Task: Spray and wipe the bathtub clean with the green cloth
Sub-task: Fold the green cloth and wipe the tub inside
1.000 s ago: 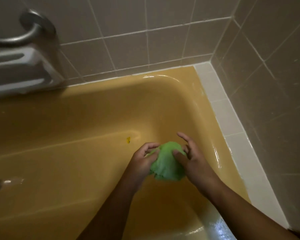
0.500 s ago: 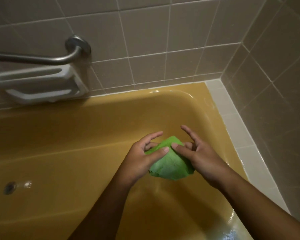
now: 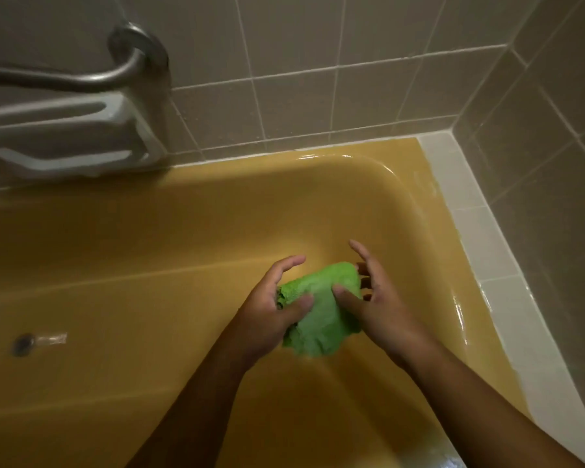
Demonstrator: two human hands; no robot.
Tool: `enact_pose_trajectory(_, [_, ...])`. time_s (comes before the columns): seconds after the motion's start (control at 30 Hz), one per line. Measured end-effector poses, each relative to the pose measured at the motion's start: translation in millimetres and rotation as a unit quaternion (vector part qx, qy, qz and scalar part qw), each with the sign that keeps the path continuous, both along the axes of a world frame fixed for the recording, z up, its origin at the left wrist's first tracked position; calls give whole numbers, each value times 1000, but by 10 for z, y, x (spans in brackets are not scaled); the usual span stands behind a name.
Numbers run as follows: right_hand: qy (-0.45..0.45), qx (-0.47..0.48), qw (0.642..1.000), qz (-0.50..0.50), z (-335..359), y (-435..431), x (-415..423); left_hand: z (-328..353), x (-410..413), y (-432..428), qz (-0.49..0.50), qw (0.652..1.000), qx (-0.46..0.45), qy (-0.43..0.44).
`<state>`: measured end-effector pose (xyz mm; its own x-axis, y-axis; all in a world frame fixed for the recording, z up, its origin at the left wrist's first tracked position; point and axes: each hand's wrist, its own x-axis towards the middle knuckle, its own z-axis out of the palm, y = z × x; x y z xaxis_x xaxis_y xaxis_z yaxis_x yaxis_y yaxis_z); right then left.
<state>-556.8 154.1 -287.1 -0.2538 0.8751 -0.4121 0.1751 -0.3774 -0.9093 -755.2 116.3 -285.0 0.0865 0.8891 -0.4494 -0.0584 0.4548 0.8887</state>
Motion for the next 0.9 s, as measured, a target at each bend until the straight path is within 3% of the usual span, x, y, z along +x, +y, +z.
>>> enact_pose_trajectory(0.1, [52, -91, 995, 8, -204, 73, 74, -210, 52, 67, 30, 997, -53, -47])
enact_pose_trajectory(0.17, [41, -96, 994, 14, -354, 95, 80, -420, 111, 102, 57, 996, -75, -3])
enact_pose_trajectory(0.3, [-34, -61, 997, 16, -894, 93, 42, -970, 165, 128, 86, 987, -100, 95])
enact_pose_trajectory(0.43, [-116, -15, 992, 53, -1734, 24, -54, -1716, 154, 72, 21, 981, -114, 156])
enact_pose_trajectory(0.67, [-256, -15, 958, 132, -3171, -201, -187, -3188, 129, -13, 13, 953, -105, 283])
enact_pose_trajectory(0.73, [-337, 12, 928, 160, -3514, -252, -245, -3535, 97, -49, -9, 943, -107, 316])
enact_pose_trajectory(0.8, [-445, 83, 865, 216, -3813, -304, -340, -3860, 35, -97, -77, 925, -96, 360])
enact_pose_trajectory(0.9, [-466, 178, 804, 324, -4176, -392, -546, -4274, -159, -149, -149, 887, -58, 433])
